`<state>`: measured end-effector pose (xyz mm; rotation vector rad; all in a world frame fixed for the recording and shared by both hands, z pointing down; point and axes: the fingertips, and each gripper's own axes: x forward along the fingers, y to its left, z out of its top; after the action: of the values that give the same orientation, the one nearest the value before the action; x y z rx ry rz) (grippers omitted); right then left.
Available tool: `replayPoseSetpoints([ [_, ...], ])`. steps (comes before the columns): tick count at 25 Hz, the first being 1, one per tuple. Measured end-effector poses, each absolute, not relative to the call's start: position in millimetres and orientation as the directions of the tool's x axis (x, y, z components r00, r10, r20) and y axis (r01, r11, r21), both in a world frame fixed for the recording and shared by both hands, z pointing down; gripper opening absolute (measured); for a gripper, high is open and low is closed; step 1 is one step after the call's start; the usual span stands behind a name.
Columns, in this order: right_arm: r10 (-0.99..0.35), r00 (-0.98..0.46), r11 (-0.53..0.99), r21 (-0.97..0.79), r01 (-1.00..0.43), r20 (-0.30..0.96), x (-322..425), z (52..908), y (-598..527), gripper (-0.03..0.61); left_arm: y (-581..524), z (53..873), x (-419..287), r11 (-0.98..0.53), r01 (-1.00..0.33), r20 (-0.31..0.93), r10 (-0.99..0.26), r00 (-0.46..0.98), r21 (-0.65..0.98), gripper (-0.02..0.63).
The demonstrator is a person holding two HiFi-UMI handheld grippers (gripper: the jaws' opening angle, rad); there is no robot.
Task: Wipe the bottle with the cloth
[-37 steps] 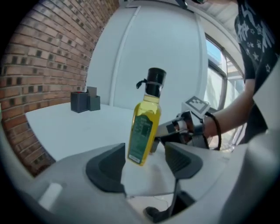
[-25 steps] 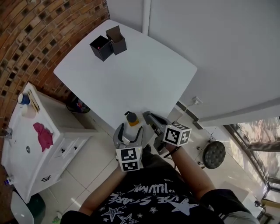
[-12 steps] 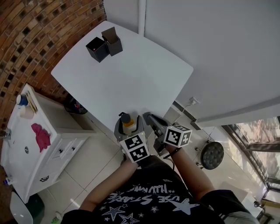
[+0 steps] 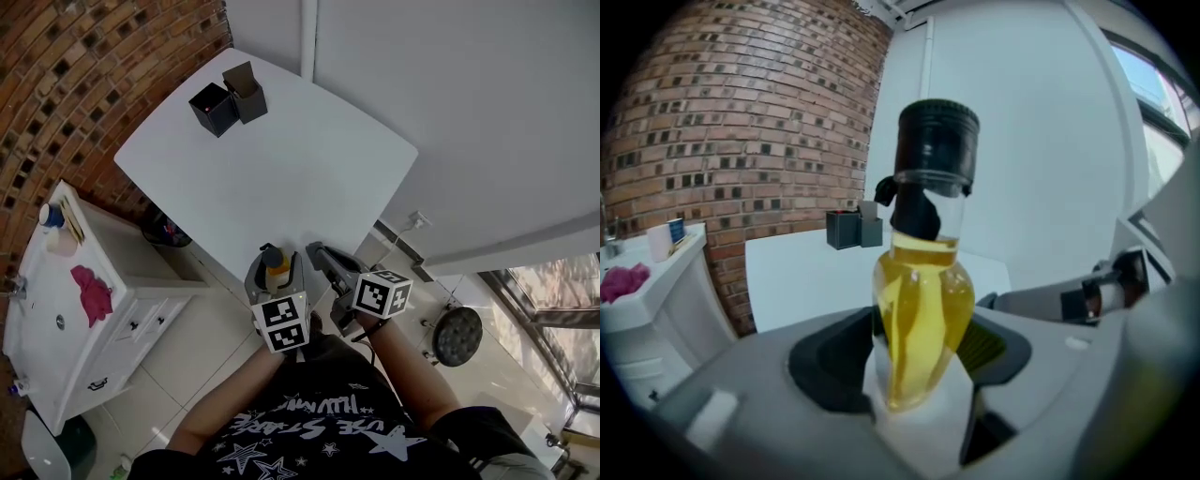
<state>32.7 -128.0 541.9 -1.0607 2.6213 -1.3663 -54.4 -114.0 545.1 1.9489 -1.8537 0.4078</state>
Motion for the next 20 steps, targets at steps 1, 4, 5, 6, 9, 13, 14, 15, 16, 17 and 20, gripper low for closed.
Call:
replayPoseSetpoints([
  [1, -0.565, -0.773, 0.395, -0.727, -0.561, 0.289, 31.8, 540.6, -128.0, 0.035, -113.7, 544.5, -54.1, -0.061, -0.994, 0.475, -0.875, 0.095, 0.085, 0.258],
  [4, -0.560, -0.783, 0.417, -0.724, -0.549, 0.271, 28.1, 533.6, -127.9, 0.035, -112.9, 543.0, -53.0, -0.179, -0.982, 0.448, -0.875, 0.185, 0.056, 0.247],
  [5, -0.551, -0.793, 0.440, -0.716, -0.542, 0.262, 25.7, 529.3, -127.0, 0.035, -112.7, 542.6, -52.1, -0.222, -0.974, 0.438, -0.871, 0.221, 0.050, 0.245],
  [6, -0.536, -0.805, 0.473, -0.700, -0.535, 0.252, 22.4, 524.2, -125.6, 0.035, -112.5, 542.1, -50.9, -0.268, -0.962, 0.427, -0.866, 0.261, 0.043, 0.242],
  [9, -0.468, -0.850, 0.594, -0.626, -0.505, 0.241, 8.0, 506.6, -119.1, 0.035, -111.2, 540.6, -46.3, -0.417, -0.908, 0.398, -0.828, 0.394, 0.032, 0.236],
  [13, -0.407, -0.888, 0.679, -0.580, -0.451, 0.214, -6.6, 481.0, -117.1, 0.035, -106.7, 540.1, -39.0, -0.604, -0.796, 0.378, -0.727, 0.574, 0.046, 0.232],
  [14, -0.404, -0.891, 0.685, -0.579, -0.443, 0.204, -8.0, 475.6, -118.4, 0.035, -105.5, 540.0, -36.9, -0.648, -0.760, 0.374, -0.693, 0.616, 0.051, 0.232],
  [15, -0.404, -0.894, 0.688, -0.579, -0.437, 0.195, -9.1, 471.3, -119.9, 0.035, -104.4, 539.8, -35.1, -0.690, -0.721, 0.369, -0.658, 0.657, 0.054, 0.232],
  [16, -0.404, -0.896, 0.689, -0.582, -0.432, 0.186, -10.0, 468.3, -121.2, 0.035, -103.7, 539.7, -33.7, -0.731, -0.681, 0.366, -0.620, 0.695, 0.055, 0.232],
  [17, -0.406, -0.896, 0.688, -0.586, -0.428, 0.178, -10.6, 466.6, -122.2, 0.035, -103.1, 539.7, -32.6, -0.767, -0.639, 0.365, -0.580, 0.728, 0.055, 0.232],
  [20, -0.421, -0.891, 0.666, -0.609, -0.432, 0.171, -9.9, 465.7, -123.3, 0.035, -100.6, 539.9, -30.0, -0.854, -0.517, 0.371, -0.463, 0.805, 0.056, 0.230],
])
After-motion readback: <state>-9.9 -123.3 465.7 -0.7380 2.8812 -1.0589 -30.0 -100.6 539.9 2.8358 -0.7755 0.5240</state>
